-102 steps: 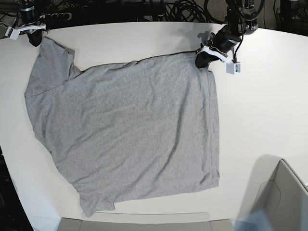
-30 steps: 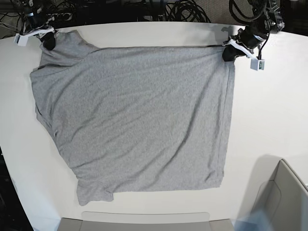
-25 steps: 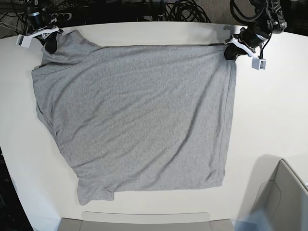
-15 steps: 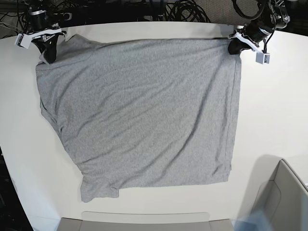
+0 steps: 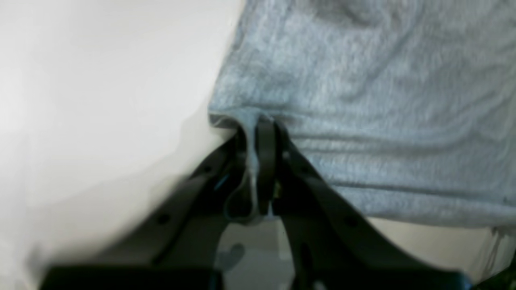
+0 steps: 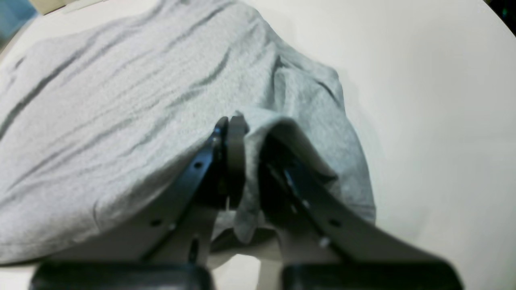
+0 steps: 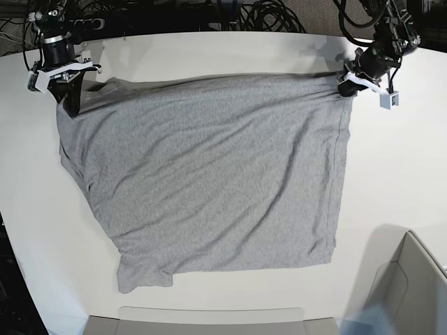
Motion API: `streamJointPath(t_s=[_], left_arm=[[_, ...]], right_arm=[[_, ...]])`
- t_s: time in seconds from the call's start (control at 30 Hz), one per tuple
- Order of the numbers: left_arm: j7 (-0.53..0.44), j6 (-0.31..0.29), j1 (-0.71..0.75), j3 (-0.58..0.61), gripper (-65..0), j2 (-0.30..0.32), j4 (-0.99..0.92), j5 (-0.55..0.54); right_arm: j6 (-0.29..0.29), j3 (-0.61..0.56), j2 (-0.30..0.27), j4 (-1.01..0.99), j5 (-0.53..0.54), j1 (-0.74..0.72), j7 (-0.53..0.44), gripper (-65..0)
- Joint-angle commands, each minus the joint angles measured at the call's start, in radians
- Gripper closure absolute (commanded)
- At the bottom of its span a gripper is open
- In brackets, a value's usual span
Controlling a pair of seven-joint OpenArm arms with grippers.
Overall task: Fold the T-shirt properly
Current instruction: 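Lift the held corners and carry them over the shirt toward the hem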
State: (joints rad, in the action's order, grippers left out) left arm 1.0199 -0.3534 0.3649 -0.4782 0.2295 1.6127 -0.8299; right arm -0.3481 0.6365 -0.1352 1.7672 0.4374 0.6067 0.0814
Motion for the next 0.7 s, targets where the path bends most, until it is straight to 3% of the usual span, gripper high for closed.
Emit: streamJointPath(t_s=[0.0, 0.23, 0.4, 0.53, 0.67], left_arm=[[-0.011, 0.05, -0.007, -0.003, 0.0, 0.009, 0.019, 0.01], [-0.017, 0.233, 0.0, -0.001, 0.0, 0.008, 0.237, 0.013], [-0.01, 0.32, 0.027, 0.005, 0.0, 0.008, 0.324, 0.013], [-0.01, 0.382, 0.027, 0.097, 0.0, 0.015, 0.321, 0.067], [-0.01, 0.489, -0.034, 0.209, 0.0, 0.015, 0.321, 0.177]], right_arm=[[-0.01, 0.007, -0.011, 0.02, 0.008, -0.024, -0.001, 0.0], [-0.015, 0.019, -0.017, 0.056, -0.002, -0.138, 0.136, 0.0], [-0.015, 0.019, -0.021, 0.101, -0.002, -0.179, 0.222, 0.0], [-0.015, 0.018, -0.031, 0.102, -0.005, -0.21, 0.266, 0.0], [-0.015, 0.015, -0.042, 0.101, -0.073, -0.253, 0.308, 0.0]])
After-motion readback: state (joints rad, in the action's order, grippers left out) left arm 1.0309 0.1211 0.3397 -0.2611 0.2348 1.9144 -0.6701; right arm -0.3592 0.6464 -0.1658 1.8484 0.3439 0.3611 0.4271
